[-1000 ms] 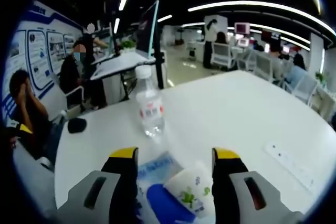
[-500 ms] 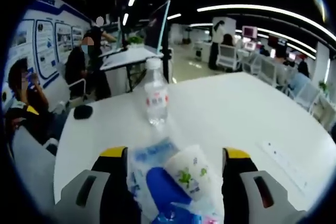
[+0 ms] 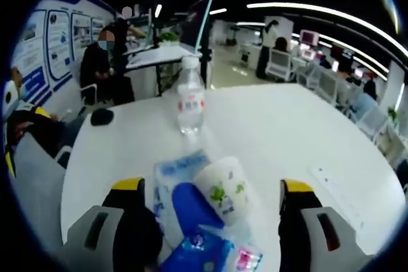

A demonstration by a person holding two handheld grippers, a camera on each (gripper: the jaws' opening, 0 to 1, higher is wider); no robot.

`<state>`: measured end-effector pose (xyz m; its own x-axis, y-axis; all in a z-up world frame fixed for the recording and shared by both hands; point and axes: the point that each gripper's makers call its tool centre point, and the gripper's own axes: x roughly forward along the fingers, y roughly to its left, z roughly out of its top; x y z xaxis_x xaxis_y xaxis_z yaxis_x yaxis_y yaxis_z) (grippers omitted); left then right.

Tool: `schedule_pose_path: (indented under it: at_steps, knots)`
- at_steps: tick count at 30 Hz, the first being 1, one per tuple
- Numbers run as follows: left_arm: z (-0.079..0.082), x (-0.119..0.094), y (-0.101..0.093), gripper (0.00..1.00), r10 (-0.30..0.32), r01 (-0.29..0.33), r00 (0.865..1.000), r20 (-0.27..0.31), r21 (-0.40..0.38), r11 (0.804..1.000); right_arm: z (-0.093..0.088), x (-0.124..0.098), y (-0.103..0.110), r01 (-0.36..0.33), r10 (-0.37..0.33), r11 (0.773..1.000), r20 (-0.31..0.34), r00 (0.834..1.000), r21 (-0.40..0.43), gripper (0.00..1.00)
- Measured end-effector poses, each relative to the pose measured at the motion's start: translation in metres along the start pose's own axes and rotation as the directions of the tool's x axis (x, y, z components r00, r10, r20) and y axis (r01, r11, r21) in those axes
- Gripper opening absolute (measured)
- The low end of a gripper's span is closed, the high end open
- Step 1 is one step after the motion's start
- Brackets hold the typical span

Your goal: Arrange the tabletop items into an orderly group along one side of the table until the central work area is clear of visible clutter.

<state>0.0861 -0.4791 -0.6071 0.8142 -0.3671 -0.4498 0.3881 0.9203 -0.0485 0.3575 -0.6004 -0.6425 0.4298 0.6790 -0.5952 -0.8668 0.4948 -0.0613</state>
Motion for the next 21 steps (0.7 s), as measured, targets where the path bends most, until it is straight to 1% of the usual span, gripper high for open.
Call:
schedule_pose_path:
  at_steps: [2, 7, 10, 14, 19, 21]
  knots:
    - [0.001, 0.000, 0.000, 0.98, 0.001, -0.001, 1.000, 0.003, -0.001, 1.000, -0.002, -0.001, -0.001, 0.001, -0.001, 1.000, -0.004, 1.000, 0.002, 0.89]
    - [0.002, -0.001, -0.001, 0.98, 0.001, -0.001, 1.000, 0.007, -0.007, 1.000, -0.007, 0.000, -0.004, -0.002, 0.003, 1.000, -0.014, 1.000, 0.019, 1.00]
    - [0.001, -0.001, -0.001, 0.98, 0.000, 0.000, 1.000, 0.001, -0.002, 1.000, -0.011, 0.000, -0.003, -0.017, 0.017, 1.000, -0.048, 0.999, 0.008, 1.00]
    - [0.005, -0.001, -0.004, 0.98, -0.010, 0.010, 1.000, 0.005, -0.013, 1.000, -0.012, 0.001, -0.003, -0.034, 0.034, 0.999, -0.074, 0.997, 0.000, 1.00]
    - [0.000, 0.001, -0.008, 0.98, -0.020, 0.021, 1.000, -0.020, 0.013, 1.000, -0.013, 0.002, 0.002, -0.060, 0.059, 0.998, -0.119, 0.991, -0.006, 1.00]
    - [0.001, 0.000, -0.008, 0.98, -0.021, 0.021, 1.000, -0.013, 0.007, 1.000, -0.014, 0.003, 0.004, -0.066, 0.064, 0.998, -0.137, 0.989, -0.015, 1.00]
